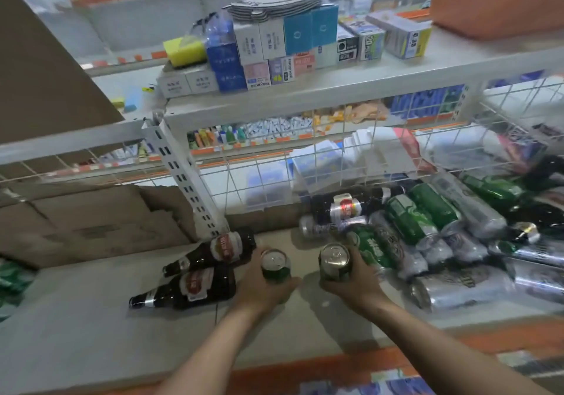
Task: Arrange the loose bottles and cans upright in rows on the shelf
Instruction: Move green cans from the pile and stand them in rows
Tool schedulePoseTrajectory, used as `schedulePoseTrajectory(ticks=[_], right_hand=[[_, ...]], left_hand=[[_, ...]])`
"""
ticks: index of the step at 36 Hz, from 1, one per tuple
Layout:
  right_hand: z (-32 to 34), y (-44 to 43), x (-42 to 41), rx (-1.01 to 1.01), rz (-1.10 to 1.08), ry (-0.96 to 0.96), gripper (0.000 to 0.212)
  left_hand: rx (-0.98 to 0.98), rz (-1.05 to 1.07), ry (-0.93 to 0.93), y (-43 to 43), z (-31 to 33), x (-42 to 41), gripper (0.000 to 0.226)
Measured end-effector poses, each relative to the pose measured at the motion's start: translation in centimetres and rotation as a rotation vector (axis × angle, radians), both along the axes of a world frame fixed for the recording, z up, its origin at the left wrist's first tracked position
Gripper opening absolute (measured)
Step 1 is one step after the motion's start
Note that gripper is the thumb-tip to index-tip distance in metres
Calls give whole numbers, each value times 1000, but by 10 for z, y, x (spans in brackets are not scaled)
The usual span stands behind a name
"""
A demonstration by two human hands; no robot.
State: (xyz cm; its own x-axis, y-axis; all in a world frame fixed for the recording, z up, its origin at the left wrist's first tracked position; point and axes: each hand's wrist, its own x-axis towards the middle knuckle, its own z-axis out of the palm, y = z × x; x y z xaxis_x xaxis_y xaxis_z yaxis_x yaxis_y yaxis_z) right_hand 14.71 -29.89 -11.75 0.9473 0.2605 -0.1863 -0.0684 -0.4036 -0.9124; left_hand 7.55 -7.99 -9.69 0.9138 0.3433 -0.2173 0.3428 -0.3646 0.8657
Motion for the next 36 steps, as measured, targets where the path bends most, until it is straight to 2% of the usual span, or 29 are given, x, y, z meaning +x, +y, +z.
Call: schedulePoseTrajectory(ticks=[5, 12, 17, 20, 22, 26, 28, 36], right_hand=[[-9, 4, 4, 71, -13, 46, 67], [-15, 10, 2, 123, -77, 69, 59], [6, 32, -2, 178, -41, 84, 60], [31, 60, -8, 223, -4, 59, 66], [51, 82, -16, 258, 19, 22, 61], [87, 126, -41, 350, 137, 6, 52], [99, 150, -58, 368, 171, -4, 55], [132, 254, -156, 358, 338, -18, 43]], left_hand=[[-109, 114, -33, 0, -16, -9, 83], [-154, 154, -18, -6, -18, -14, 66], [-205, 231, -138, -2, 10, -17, 61], [-194, 309, -250, 21, 32, -23, 63], [-187, 344, -297, 42, 45, -33, 60], [-138, 416, -363, 91, 69, -70, 65], [-94, 479, -400, 113, 82, -94, 62], [-28, 591, -455, 201, 112, -218, 53]])
